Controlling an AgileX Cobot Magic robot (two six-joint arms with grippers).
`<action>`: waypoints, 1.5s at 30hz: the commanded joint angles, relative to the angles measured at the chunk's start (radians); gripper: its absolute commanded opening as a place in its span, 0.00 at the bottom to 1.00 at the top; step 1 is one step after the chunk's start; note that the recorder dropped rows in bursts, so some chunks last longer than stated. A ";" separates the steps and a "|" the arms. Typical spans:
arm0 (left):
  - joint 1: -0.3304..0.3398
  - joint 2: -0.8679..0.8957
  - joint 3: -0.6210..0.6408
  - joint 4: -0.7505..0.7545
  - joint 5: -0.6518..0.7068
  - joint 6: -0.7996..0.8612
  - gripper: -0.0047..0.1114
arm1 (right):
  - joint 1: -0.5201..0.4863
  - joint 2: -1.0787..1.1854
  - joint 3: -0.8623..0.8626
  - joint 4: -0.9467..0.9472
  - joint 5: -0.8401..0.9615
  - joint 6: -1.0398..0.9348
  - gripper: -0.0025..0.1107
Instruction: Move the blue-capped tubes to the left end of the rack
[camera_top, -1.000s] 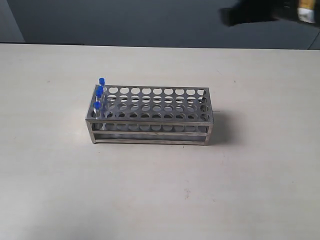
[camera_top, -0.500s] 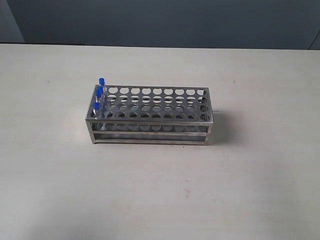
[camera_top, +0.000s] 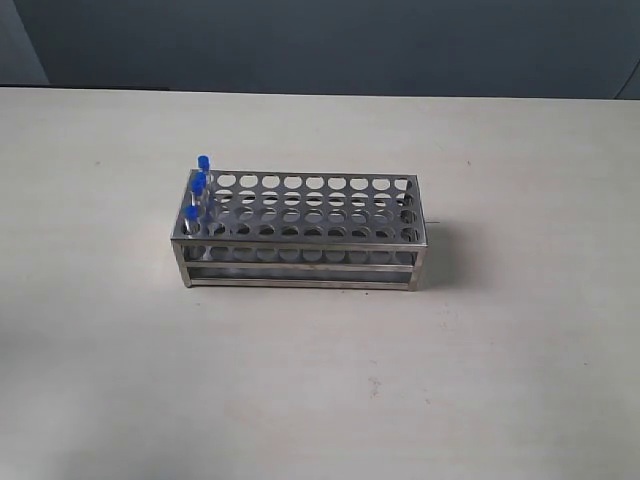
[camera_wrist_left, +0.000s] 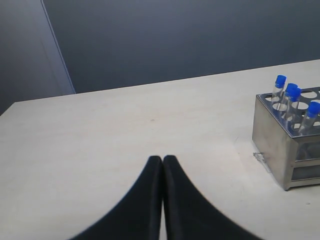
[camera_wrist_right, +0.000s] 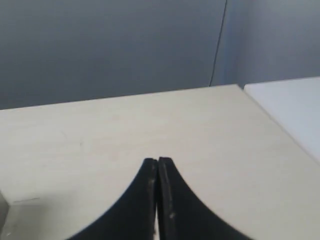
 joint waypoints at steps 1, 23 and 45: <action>-0.003 -0.005 -0.003 0.002 -0.001 0.000 0.05 | 0.004 -0.083 0.139 0.191 -0.037 -0.001 0.02; -0.003 -0.005 -0.003 0.002 -0.001 0.000 0.05 | 0.004 -0.289 0.348 0.542 -0.097 -0.001 0.02; -0.003 -0.005 -0.003 0.002 -0.001 0.000 0.05 | 0.004 -0.289 0.348 0.542 -0.094 -0.001 0.02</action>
